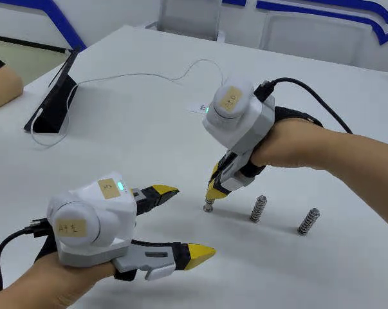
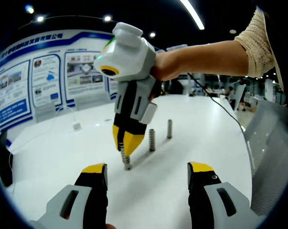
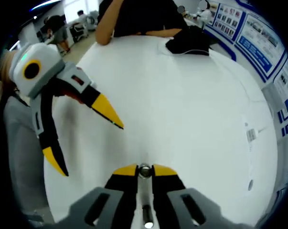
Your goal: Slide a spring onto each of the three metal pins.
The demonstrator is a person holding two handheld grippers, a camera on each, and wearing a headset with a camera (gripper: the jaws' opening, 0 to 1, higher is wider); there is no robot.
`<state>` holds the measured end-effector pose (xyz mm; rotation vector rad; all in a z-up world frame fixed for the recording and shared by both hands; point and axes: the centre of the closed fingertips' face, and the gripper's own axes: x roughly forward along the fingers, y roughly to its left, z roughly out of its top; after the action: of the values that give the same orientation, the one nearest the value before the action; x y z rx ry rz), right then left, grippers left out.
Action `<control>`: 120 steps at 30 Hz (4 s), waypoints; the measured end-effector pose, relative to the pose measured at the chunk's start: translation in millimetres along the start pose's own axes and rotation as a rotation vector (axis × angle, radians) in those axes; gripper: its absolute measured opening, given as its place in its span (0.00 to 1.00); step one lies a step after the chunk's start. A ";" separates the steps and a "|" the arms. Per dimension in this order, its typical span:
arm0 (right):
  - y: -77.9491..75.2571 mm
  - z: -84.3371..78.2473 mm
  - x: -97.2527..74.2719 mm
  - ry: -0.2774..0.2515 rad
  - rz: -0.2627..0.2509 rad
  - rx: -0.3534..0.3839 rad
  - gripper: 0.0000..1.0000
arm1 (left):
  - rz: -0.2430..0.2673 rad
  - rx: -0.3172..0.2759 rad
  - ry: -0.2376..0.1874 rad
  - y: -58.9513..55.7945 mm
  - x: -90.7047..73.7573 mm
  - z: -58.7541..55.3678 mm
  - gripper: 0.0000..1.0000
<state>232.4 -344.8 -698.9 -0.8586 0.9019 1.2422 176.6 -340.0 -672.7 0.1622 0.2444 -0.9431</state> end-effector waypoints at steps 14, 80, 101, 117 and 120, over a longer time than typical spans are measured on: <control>3.6 -1.7 12.6 -0.001 0.017 0.011 0.13 | 0.001 -0.002 0.011 -1.2 1.0 -2.5 0.69; -17.8 -78.3 -63.4 -0.238 -0.159 0.237 0.48 | 0.001 -0.007 0.055 10.8 12.1 -5.0 0.74; 2.4 -131.2 -94.3 -0.353 -0.270 0.346 0.56 | -0.011 -0.003 0.069 7.9 15.6 -3.7 0.78; 25.9 -150.4 -106.1 -0.435 -0.320 0.398 0.61 | -0.013 -0.005 0.065 4.1 12.2 -2.0 0.80; 29.5 -153.9 -107.3 -0.446 -0.329 0.403 0.62 | -0.013 -0.006 0.063 3.3 11.4 -2.1 0.80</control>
<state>178.3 -523.6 -664.8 -0.3646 0.5892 0.8716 185.4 -346.4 -677.7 0.1851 0.3071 -0.9510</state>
